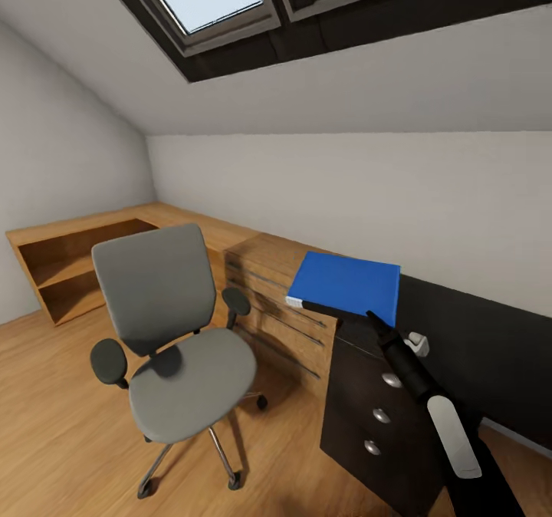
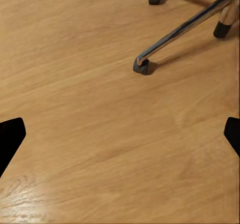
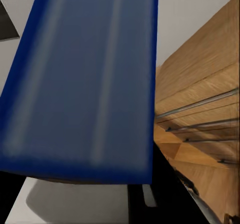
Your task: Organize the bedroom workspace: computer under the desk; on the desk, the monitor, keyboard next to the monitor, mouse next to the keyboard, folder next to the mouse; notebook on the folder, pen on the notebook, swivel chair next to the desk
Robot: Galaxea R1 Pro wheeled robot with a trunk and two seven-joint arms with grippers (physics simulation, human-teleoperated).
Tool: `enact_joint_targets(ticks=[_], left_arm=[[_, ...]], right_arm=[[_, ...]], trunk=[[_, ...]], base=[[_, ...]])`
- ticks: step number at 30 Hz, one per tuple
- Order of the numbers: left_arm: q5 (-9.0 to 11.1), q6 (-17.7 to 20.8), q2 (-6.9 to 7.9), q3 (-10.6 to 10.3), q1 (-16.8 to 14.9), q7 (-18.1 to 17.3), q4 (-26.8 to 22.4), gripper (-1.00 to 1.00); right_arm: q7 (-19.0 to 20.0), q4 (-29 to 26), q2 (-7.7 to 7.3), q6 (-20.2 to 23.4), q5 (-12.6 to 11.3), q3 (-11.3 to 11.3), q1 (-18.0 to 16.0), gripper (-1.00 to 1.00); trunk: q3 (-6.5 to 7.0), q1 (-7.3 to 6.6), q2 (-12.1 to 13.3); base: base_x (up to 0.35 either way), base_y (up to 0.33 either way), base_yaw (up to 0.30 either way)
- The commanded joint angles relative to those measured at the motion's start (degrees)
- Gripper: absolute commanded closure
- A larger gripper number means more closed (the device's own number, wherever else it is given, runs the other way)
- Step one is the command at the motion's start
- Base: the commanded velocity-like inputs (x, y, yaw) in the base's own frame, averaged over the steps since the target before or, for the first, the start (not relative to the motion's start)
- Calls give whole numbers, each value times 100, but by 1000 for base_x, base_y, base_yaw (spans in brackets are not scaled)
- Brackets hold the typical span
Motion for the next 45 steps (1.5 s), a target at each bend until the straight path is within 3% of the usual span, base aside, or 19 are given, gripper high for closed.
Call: enact_joint_targets(ticks=[1,8,13,14,21,25,36,45], left_arm=[[30,-123,-11,-26,-1,20,31,-100],[-76,-379,-36,-30,-1,19,147,-100],[-742,-411,-36,-26,-1,22,337,-100],[-766,-410,-34,-29,-1,21,346,-100],[-807,-401,-31,-33,-1,19,371,-100],[-811,-390,-31,-34,-1,19,372,-100],[-815,-372,-31,-45,-1,19,443,-100],[-813,-350,-31,-128,-1,19,503,-100]], right_arm=[[-3,1,2,55,-59,-12,-5,100],[-37,-4,2,55,-59,-20,-5,100],[-41,0,2,54,-59,-23,-5,100],[-41,0,0,54,-59,-23,-5,100],[-44,4,2,50,-59,-24,-5,100],[-324,12,0,-83,-74,-24,-5,100],[-455,15,2,-231,-90,-34,-5,100],[-727,147,10,-565,-109,-542,-5,100]], trunk=[[13,-23,39],[138,-177,319],[228,-287,520],[246,-309,560],[372,-462,841],[444,-550,1001],[629,-792,1442],[760,-990,1803]], base=[[0,0,-269],[0,0,-269],[0,0,-269],[0,0,-269],[0,0,-269],[0,0,-271],[0,0,-277],[0,0,-278]])
